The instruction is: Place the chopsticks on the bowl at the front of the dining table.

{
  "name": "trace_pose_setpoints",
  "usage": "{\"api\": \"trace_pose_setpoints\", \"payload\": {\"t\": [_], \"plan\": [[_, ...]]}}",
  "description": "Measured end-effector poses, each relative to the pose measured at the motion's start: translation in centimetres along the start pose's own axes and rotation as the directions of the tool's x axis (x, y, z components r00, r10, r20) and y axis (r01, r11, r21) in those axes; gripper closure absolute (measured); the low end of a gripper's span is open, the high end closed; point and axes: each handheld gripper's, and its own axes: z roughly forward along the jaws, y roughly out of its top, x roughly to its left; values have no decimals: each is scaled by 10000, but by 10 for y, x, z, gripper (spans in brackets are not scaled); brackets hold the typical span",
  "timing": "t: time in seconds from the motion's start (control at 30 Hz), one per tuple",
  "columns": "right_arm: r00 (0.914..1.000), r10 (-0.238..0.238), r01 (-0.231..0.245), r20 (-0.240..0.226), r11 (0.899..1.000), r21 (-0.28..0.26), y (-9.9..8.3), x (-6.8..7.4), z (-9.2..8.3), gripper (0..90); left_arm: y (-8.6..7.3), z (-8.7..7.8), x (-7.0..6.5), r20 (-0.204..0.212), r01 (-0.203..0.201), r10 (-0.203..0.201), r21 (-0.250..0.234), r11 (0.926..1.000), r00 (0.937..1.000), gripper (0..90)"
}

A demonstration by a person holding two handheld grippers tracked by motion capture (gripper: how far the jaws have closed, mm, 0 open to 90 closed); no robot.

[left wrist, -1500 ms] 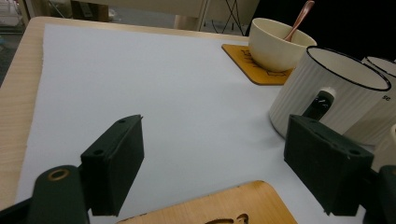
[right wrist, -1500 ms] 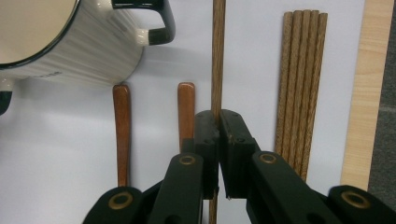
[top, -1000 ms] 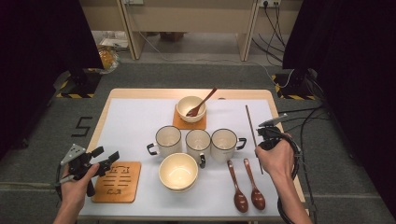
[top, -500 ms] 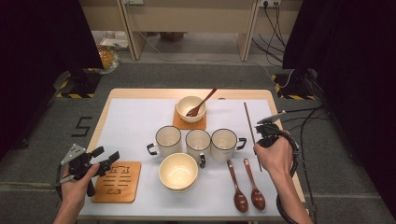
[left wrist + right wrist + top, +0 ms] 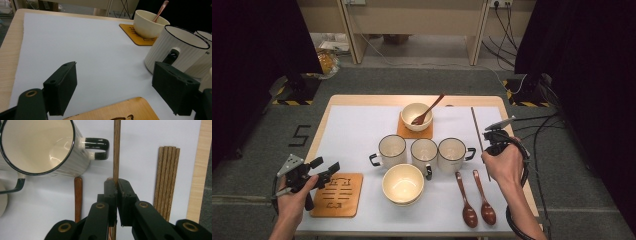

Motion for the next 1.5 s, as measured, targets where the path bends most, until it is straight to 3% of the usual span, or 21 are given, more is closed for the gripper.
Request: {"api": "trace_pose_setpoints", "payload": {"t": [1.5], "plan": [[9993,-364,363,-47,9991,-221,21,19,-1,861,0,-1,1,-25,-9,9,-10,10000,10000,195]]}}
